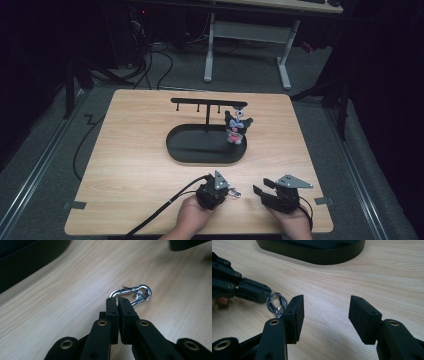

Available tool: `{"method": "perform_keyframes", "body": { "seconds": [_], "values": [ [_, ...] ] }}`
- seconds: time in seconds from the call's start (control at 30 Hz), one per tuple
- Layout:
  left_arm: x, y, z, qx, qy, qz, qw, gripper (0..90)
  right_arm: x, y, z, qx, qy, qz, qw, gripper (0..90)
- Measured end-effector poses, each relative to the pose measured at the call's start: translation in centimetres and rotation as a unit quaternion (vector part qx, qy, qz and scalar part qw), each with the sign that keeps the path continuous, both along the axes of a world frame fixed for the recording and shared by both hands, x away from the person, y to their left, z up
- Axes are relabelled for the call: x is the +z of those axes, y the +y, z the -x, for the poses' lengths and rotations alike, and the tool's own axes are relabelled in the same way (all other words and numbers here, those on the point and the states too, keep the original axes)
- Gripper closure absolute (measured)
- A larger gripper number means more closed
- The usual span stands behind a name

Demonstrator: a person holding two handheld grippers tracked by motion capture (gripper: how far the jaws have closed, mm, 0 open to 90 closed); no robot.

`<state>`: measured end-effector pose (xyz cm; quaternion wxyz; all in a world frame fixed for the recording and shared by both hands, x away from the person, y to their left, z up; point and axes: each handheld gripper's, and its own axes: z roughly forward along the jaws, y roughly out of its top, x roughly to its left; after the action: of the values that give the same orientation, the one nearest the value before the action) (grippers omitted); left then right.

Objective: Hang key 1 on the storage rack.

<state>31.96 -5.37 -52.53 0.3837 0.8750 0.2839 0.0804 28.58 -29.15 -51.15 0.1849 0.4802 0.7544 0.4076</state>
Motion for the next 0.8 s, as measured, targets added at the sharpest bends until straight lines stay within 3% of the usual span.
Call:
{"method": "perform_keyframes", "body": {
  "seconds": [0.13,0.27,0.37,0.43,0.57,0.8],
  "values": [
    [-0.1,-0.9,0.1,-0.006,0.001,0.008,0.9999,85.5,-0.1,-0.1,-0.2,-0.004,0.003,0.001,1.0000,46.6],
    [0.1,0.6,0.0,0.006,0.000,0.017,0.9998,84.7,-0.2,-0.3,-0.2,-0.007,0.008,-0.002,0.9999,46.7],
    [0.2,0.9,0.2,0.000,0.002,0.018,0.9998,85.1,-0.2,-0.1,-0.1,-0.006,0.007,0.001,1.0000,46.6],
    [0.2,0.2,1.0,-0.019,0.010,0.023,0.9995,85.4,-0.2,0.0,-0.2,-0.005,0.008,0.001,1.0000,46.6],
    [0.1,-0.7,1.1,-0.024,0.018,0.031,0.9991,86.0,-0.3,0.1,-0.1,-0.005,0.010,0.001,0.9999,46.6],
    [-0.1,-2.8,0.7,-0.030,0.021,0.022,0.9991,86.1,-0.3,-0.3,-0.2,-0.005,0.008,-0.001,1.0000,46.5]
  ]
}}
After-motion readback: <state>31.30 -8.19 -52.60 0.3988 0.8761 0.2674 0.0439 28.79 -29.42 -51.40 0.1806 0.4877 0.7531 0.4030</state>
